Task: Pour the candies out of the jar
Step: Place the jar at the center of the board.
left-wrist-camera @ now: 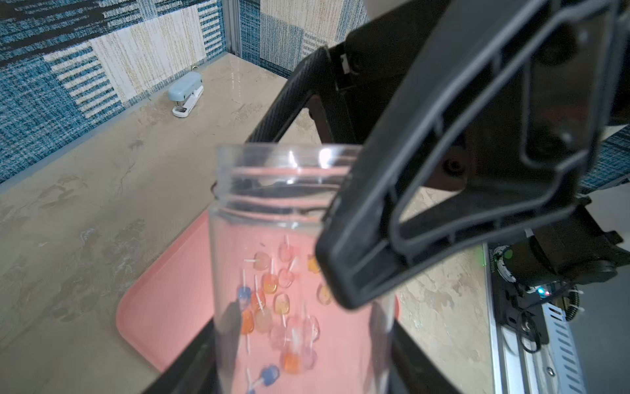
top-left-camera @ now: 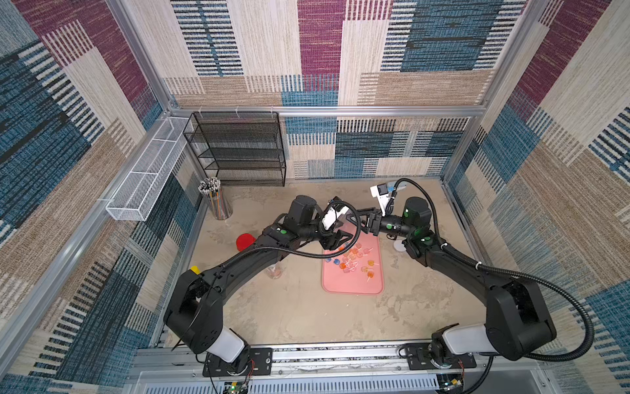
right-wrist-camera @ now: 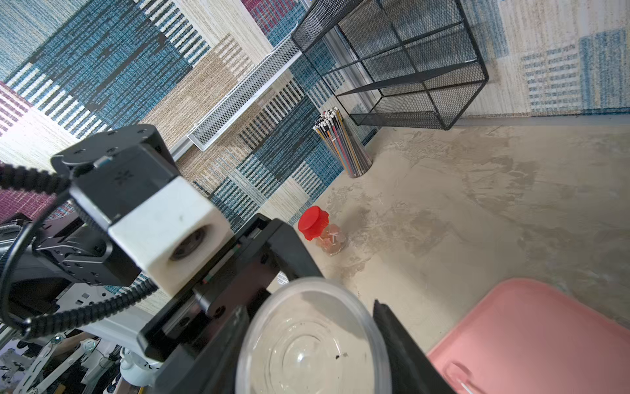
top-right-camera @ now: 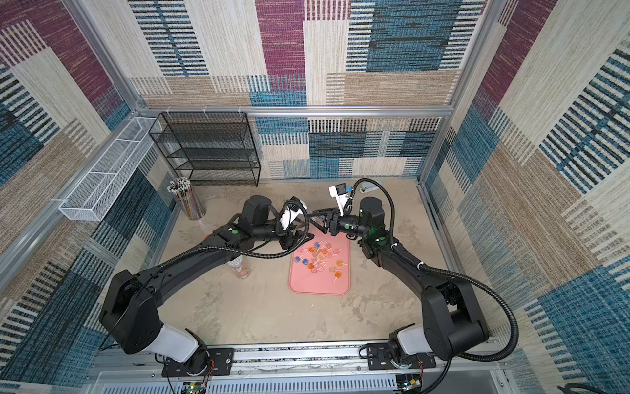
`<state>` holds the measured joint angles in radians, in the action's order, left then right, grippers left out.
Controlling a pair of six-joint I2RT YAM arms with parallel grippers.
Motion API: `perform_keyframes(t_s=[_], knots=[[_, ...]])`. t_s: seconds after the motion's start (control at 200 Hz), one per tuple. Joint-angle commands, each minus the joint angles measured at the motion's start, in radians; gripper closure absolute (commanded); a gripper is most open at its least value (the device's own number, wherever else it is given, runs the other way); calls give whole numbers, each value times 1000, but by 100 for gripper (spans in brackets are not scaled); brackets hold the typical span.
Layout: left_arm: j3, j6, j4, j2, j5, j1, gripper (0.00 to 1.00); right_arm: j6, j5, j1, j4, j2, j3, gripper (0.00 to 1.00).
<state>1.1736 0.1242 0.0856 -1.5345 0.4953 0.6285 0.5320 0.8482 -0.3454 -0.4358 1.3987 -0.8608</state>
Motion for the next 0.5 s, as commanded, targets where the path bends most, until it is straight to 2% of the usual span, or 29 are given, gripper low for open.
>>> perform_keyframes(t_s=[0.0, 0.115, 0.271, 0.421, 0.496], knots=[[-16, -11, -35, 17, -64, -4, 1, -55, -56, 2, 14, -13, -14, 47], [-40, -52, -62, 36, -165, -18, 1, -144, -148, 16, 123, -10, -52, 48], [-88, -147, -114, 69, -274, -63, 1, -173, -261, 102, 148, 0, -42, 48], [-146, -271, -183, 113, -274, -122, 1, -242, -512, 168, 211, 34, -43, 47], [-170, -296, -202, 139, -282, -138, 1, -289, -642, 182, 220, 48, -43, 47]])
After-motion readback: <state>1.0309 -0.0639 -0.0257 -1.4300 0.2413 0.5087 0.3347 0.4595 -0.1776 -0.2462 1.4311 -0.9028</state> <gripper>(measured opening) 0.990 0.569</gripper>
